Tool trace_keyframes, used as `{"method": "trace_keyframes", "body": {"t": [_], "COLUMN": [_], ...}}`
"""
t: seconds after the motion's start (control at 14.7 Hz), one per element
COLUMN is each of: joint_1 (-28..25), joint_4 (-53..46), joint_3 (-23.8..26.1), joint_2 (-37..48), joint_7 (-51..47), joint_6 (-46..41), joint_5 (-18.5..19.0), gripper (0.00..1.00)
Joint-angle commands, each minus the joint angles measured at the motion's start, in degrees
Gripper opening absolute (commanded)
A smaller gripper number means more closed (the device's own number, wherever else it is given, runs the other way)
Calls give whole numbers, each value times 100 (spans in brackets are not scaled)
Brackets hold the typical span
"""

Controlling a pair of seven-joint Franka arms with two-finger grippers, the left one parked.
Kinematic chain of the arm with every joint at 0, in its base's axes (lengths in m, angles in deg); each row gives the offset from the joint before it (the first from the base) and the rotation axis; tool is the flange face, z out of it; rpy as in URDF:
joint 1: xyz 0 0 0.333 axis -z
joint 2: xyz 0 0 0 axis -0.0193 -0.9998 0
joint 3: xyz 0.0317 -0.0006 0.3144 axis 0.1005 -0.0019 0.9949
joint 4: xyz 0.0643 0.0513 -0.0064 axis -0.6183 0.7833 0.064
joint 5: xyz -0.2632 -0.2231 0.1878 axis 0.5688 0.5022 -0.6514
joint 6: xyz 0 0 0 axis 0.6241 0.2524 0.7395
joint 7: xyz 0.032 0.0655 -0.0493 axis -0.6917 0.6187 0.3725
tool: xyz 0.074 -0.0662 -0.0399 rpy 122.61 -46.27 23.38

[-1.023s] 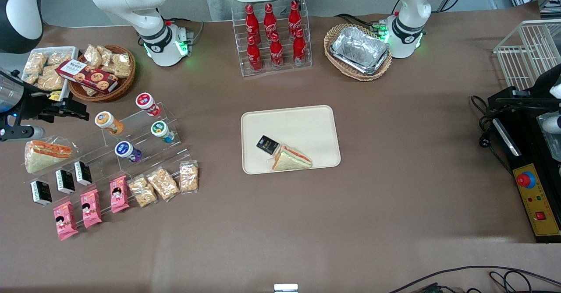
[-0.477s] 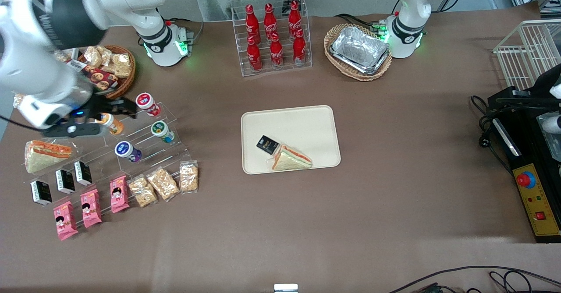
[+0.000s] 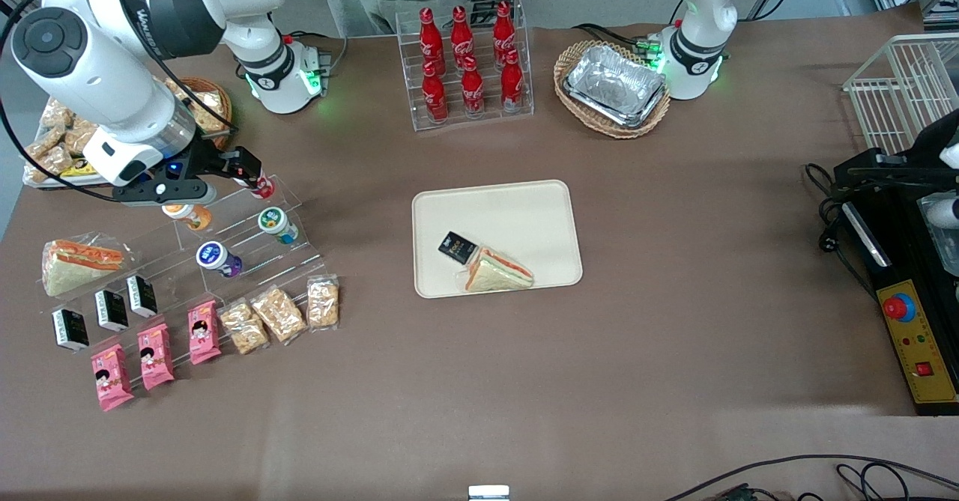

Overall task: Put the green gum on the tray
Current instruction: 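Move the right gripper over the green-labelled gum bottle on the rack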

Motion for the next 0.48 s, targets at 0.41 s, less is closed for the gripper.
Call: {"method": "trace_keyframes", "body": {"t": [0.41], "joint_1": [61], "joint_4": [1017], "joint_3": [-185], "joint_2": [202], "joint_7": [792], "joint_6": [1127], "joint_5": [-371], "gripper": [100]}}
